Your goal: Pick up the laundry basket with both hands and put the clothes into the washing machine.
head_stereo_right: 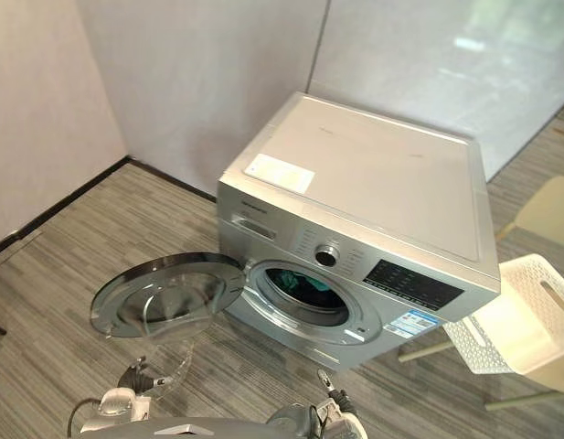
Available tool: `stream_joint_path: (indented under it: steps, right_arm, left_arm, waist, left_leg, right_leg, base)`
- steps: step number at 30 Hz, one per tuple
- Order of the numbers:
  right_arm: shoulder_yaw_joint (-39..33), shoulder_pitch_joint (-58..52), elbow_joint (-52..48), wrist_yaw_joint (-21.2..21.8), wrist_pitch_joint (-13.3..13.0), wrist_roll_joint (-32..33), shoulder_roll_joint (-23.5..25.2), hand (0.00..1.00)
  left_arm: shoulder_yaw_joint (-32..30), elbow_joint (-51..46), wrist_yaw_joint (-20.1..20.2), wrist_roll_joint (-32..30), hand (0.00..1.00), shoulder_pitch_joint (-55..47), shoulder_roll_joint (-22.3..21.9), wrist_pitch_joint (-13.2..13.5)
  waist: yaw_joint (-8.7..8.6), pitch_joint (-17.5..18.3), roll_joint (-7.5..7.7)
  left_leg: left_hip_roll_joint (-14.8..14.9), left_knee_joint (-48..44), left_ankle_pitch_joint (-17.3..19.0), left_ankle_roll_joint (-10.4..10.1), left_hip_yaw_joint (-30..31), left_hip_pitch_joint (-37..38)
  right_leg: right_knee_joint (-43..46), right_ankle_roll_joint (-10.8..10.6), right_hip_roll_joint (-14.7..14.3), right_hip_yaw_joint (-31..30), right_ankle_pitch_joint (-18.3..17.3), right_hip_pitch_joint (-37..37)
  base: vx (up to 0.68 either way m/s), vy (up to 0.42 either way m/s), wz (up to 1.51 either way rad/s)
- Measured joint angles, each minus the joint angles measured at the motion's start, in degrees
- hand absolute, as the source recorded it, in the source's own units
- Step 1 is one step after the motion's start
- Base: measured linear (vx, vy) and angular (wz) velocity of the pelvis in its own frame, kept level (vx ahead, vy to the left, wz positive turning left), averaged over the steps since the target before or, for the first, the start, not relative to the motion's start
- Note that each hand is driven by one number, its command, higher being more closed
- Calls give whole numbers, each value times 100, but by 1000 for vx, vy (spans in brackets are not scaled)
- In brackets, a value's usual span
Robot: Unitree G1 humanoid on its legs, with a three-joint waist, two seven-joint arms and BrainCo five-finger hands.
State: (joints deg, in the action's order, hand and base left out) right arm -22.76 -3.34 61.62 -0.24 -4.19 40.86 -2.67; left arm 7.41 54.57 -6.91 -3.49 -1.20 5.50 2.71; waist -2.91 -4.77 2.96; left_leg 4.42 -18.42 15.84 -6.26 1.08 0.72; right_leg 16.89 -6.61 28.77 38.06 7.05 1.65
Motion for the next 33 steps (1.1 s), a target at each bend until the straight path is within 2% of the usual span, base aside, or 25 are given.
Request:
stream_joint_path:
  steps: [2, 3, 4, 5, 6, 7, 8, 9, 11, 12, 13, 14, 15, 16, 17, 18, 20, 21, 24, 26, 28, 29, 32, 33]
  right_arm:
    - [-63, -72, 1, 1, -54, 47, -18, 0]
    - [-196, -100, -5, -6, -104, 52, -33, 0]
    - [-217, -107, -12, -24, -106, 51, -88, 0]
    - [-200, -104, -17, -38, -94, 49, -255, 0]
    - [-195, -56, -26, -35, -94, 52, -324, 0]
    - [-187, -45, -26, -30, -114, 53, -300, 0]
    - [-91, -48, -43, 28, -79, 46, -221, 0]
    - [-16, -21, -79, 54, -60, 45, -107, 0]
    - [42, -17, -211, 124, -59, 44, 50, 0]
    - [69, -27, -224, 149, -61, 43, 101, 0]
    - [79, -71, -248, 151, -58, 34, 110, 0]
    - [90, -87, -254, 149, -55, 32, 110, 0]
    - [193, -98, -285, 149, -37, 24, 167, 0]
    - [229, -227, -250, 150, -8, 7, 231, 0]
    - [201, -234, -225, 148, 15, -25, 226, 0]
    - [187, -254, -231, 145, 20, -44, 196, 0]
    - [253, -111, -222, 140, 22, -78, 109, 0]
    - [295, 10, -206, 132, 52, -85, 87, 0]
    - [473, 115, -198, 96, 57, -85, -6, 0]
    - [502, 223, -196, 90, 53, -88, -14, 0]
    - [713, 294, -218, 87, 41, -144, -19, 0]
    - [812, 308, -217, 87, 38, -223, -52, 0]
    - [801, 279, -207, 90, 42, -304, -135, 0]
    - [778, 200, -199, 88, 41, -348, -149, 0]
  left_arm:
    - [223, 3, 34, -133, 0, 111, -2, 58]
    - [354, 14, 103, -252, 0, 198, -32, 92]
    - [437, 26, 121, -301, 0, 199, -36, 103]
    - [494, 38, 143, -423, 0, 114, -62, 101]
    - [486, 85, 144, -489, 0, 66, -52, 91]
    - [377, 143, 145, -523, 0, 48, -16, 82]
    - [153, 244, 137, -527, 0, 25, 50, 55]
    - [-98, 245, 130, -525, 0, -64, 65, 24]
    - [-291, 297, 131, -507, 0, -129, 68, -9]
    - [-435, 357, 130, -479, 0, -123, 44, -43]
    - [-546, 350, 131, -399, 0, -127, -49, -45]
    - [-599, 340, 134, -356, 0, -131, -81, -43]
    - [-764, 343, 131, -260, 0, -137, -121, -58]
    - [-1011, 353, 110, -115, 0, -107, -121, -79]
    - [-1111, 365, 109, -51, 0, -91, -181, -81]
    - [-1277, 411, 107, 69, 0, -65, -382, -81]
    - [-1441, 429, 99, 255, 0, 8, -588, -81]
    - [-1455, 475, 87, 363, 0, 87, -660, -84]
    - [-1437, 287, 6, 769, 0, 62, -753, -37]
    - [-1398, 11, -46, 845, 0, 30, -757, -18]
    - [-1373, -466, -54, 849, 0, -60, -788, 0]
    - [-1287, -880, -53, 907, 0, -213, -794, 0]
    - [-1137, -1939, -27, 1035, 0, -587, -777, 28]
    - [-1139, -2307, -15, 1070, 0, -689, -777, 37]
  waist:
    - [-44, 37, 58]
    - [-101, 7, 43]
    - [-94, -2, -21]
    - [-73, -29, -231]
    - [-106, -111, -405]
    - [-100, -167, -414]
    - [-60, -218, -383]
    - [-6, -217, -268]
    - [-28, -226, -215]
    - [-56, -184, -127]
    - [-24, -158, -178]
    - [22, -169, -192]
    - [39, -162, -63]
    - [-8, -117, 102]
    - [12, -63, 115]
    - [93, 72, -74]
    - [207, 147, -175]
    - [237, 112, -249]
    - [324, 169, -420]
    - [344, 117, -404]
    - [421, -83, -408]
    - [472, -140, -483]
    - [534, -138, -529]
    - [586, -134, -451]
  left_leg:
    - [-319, 103, -79, 154, 148, -176]
    - [-445, 263, -210, 313, 207, -252]
    - [-458, 393, -299, 371, 160, -245]
    - [-395, 698, -568, 477, 49, -220]
    - [-254, 873, -762, 598, -95, -113]
    - [-232, 945, -818, 603, -144, -37]
    - [-187, 1029, -865, 604, -295, 47]
    - [-143, 1063, -852, 594, -492, 111]
    - [-76, 1044, -832, 560, -621, 143]
    - [-5, 1055, -846, 540, -674, 172]
    - [124, 1105, -903, 517, -789, 193]
    - [138, 1124, -961, 465, -872, 207]
    - [105, 1111, -1004, 418, -898, 215]
    - [-3, 1107, -1032, 386, -867, 240]
    - [16, 1178, -1070, 386, -891, 259]
    - [75, 1339, -1172, 426, -1002, 189]
    - [63, 1448, -1314, 396, -1323, 11]
    - [38, 1404, -1334, 413, -1414, -104]
    - [126, 1355, -1379, 416, -1449, -301]
    - [132, 1319, -1421, 394, -1438, -404]
    - [190, 1070, -1319, 343, -1422, -447]
    - [228, 873, -1200, 243, -1398, -534]
    - [258, 744, -994, -104, -1442, -596]
    - [290, 580, -921, -47, -1608, -595]
  right_leg:
    - [-73, 52, 292, 53, 263, 47]
    - [-96, 391, 411, 46, 716, 112]
    - [-100, 741, 413, 31, 989, 238]
    - [-294, 1307, 261, -36, 1762, 445]
    - [-77, 1121, 67, -132, 1649, 461]
    - [551, 909, -1, -148, 949, 521]
    - [1735, 611, -247, -369, -116, 700]
    - [2428, 584, -556, -729, -544, 908]
    - [2829, 367, -852, -1168, -569, 1122]
    - [2720, 58, -989, -1311, -397, 1153]
    - [2587, -62, -1176, -1309, -368, 1124]
    - [2704, -141, -1183, -1335, -507, 1168]
    - [3094, -195, -1188, -1420, -789, 1207]
    - [2676, -35, -1290, -1450, -1278, 881]
    - [2323, 1, -1412, -1423, -1380, 759]
    - [1495, 129, -1722, -1418, -1457, 568]
    - [425, 275, -1983, -1573, -1543, 408]
    - [-205, 420, -2066, -1653, -1443, 271]
    - [-1364, 426, -2399, -1695, -761, -12]
    - [-1635, 462, -2425, -1648, -598, -70]
    - [-1666, 473, -2421, -1605, -567, -169]
    - [-1618, 474, -2422, -1582, -567, -175]
    - [-1562, 510, -2340, -1540, -546, -182]
    - [-1561, 599, -2225, -1524, -516, -144]
  base:
    - [-187, 161, 61]
    - [-164, 155, 58]
    - [-150, 177, 21]
    - [-117, 199, -30]
    - [-96, 189, -40]
    - [-93, 164, -48]
    - [-112, 111, -71]
    - [-126, 88, -82]
    - [-70, 4, -54]
    - [-20, -17, -40]
    - [-5, -21, -43]
    - [-5, -60, -41]
    - [23, -167, -10]
    - [25, -177, -3]
    - [32, -144, -23]
    - [-6, -31, -49]
    - [-71, -30, -67]
    - [-124, -25, -53]
    - [-159, 25, -23]
    - [-124, 30, 7]
    - [-130, 44, 10]
    - [-124, 65, 12]
    - [-62, 68, 16]
    - [-81, 153, 14]
